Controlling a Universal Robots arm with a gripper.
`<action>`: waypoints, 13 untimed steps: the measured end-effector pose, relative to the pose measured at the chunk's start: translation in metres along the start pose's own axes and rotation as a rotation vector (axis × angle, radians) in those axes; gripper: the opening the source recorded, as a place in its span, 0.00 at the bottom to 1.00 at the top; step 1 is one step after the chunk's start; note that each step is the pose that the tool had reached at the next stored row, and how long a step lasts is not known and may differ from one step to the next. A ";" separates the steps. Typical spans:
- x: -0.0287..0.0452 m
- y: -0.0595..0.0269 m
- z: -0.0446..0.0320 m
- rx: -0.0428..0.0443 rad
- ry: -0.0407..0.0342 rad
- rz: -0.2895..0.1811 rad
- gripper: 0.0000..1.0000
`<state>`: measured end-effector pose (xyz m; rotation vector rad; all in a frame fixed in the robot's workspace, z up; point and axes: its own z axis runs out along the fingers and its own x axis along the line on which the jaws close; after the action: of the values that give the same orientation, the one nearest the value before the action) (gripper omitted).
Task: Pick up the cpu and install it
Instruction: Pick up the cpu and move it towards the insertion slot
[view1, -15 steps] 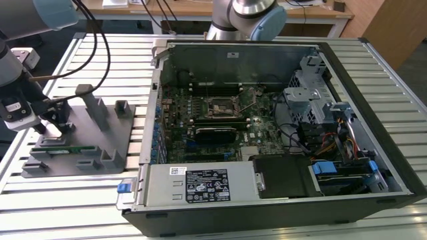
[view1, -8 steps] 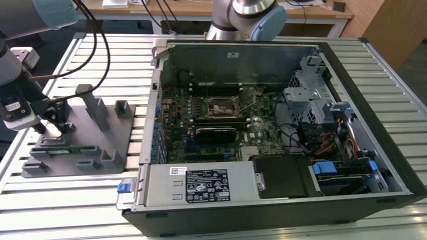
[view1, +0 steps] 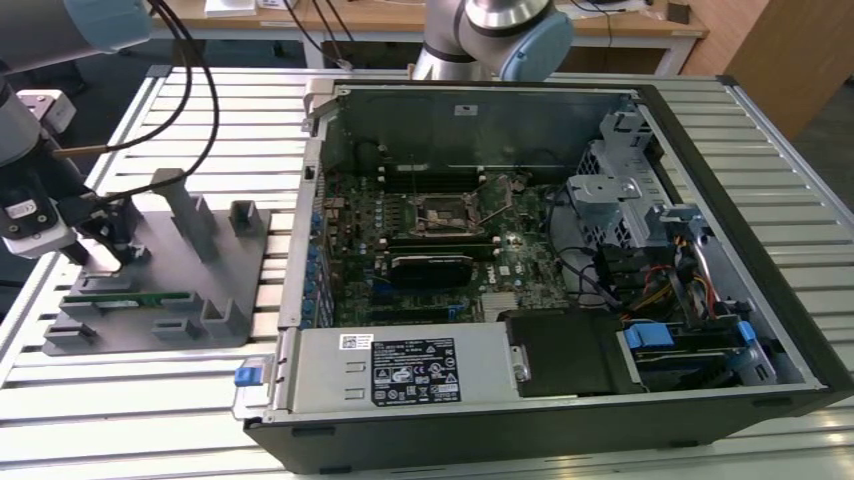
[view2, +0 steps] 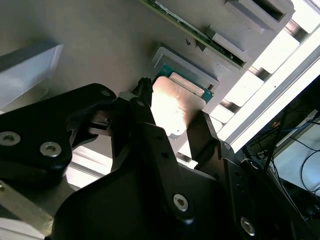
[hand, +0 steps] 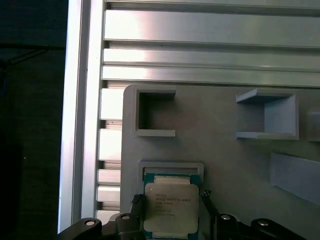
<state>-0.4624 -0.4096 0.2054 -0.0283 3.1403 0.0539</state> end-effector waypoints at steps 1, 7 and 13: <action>0.0000 0.0001 -0.0014 -0.0001 0.0000 0.000 0.53; 0.0000 0.0003 -0.0082 0.0000 -0.0002 0.000 0.53; 0.0000 0.0004 -0.0124 -0.0001 -0.0003 0.000 0.53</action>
<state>-0.4624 -0.4096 0.2179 -0.0283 3.1400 0.0539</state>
